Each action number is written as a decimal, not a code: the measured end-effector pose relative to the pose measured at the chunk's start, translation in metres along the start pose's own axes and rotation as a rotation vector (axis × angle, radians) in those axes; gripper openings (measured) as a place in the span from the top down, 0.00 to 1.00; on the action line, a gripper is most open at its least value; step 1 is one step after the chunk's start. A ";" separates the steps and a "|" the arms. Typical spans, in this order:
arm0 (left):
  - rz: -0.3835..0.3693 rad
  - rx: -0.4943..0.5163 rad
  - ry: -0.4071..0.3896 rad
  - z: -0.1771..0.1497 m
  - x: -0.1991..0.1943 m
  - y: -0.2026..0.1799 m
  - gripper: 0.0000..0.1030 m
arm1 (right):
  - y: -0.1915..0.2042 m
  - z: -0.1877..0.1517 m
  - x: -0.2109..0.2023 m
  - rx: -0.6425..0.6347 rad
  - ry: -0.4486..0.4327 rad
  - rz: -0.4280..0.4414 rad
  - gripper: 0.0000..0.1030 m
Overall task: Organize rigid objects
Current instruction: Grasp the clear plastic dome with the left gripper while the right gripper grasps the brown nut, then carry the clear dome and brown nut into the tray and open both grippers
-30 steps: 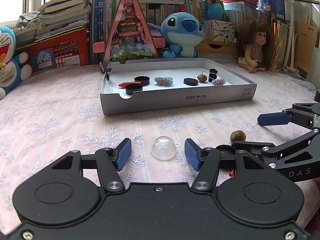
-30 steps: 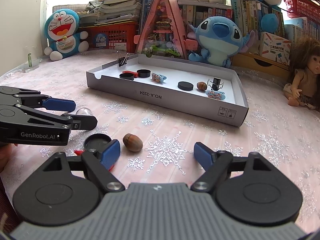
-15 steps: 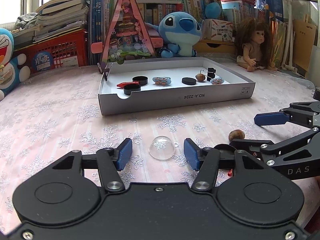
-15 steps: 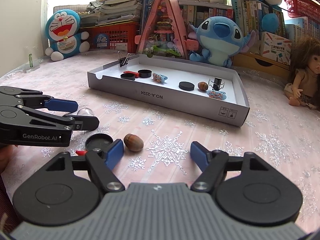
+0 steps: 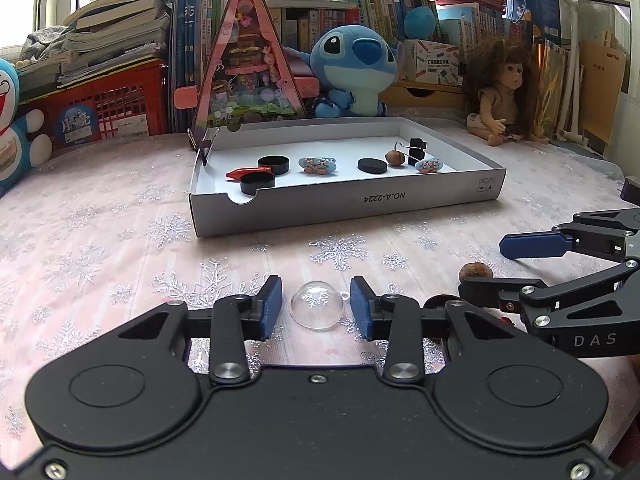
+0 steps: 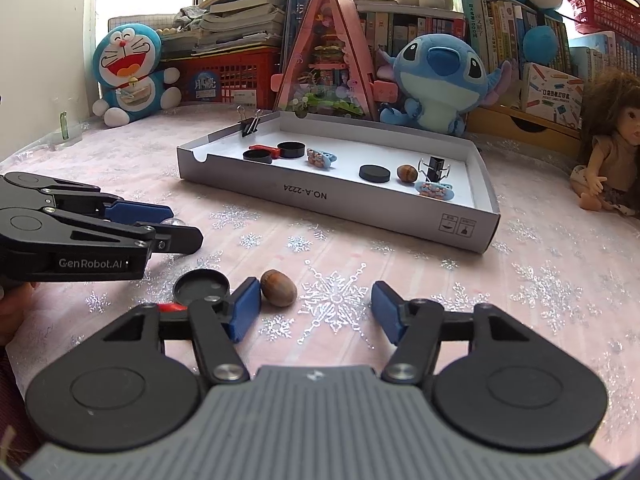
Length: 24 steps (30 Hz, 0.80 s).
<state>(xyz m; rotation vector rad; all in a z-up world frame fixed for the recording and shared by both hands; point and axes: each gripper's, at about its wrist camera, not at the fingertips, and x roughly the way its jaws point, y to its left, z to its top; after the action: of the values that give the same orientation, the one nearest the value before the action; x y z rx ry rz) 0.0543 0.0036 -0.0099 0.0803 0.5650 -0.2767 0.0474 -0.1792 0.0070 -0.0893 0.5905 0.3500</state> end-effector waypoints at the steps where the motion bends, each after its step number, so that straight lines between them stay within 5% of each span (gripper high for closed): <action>1: 0.001 0.005 -0.002 0.000 0.000 -0.001 0.70 | -0.001 0.000 0.000 0.004 -0.001 0.000 0.41; 10: 0.027 0.007 -0.014 -0.001 -0.005 -0.005 0.71 | -0.005 -0.002 -0.003 0.037 -0.024 -0.033 0.79; 24: 0.025 -0.061 -0.020 0.029 -0.008 0.004 0.71 | -0.023 0.021 -0.011 0.074 -0.073 -0.074 0.80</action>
<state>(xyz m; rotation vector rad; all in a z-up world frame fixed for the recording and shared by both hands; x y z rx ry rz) 0.0642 0.0045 0.0186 0.0260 0.5523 -0.2352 0.0581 -0.2002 0.0303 -0.0268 0.5261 0.2585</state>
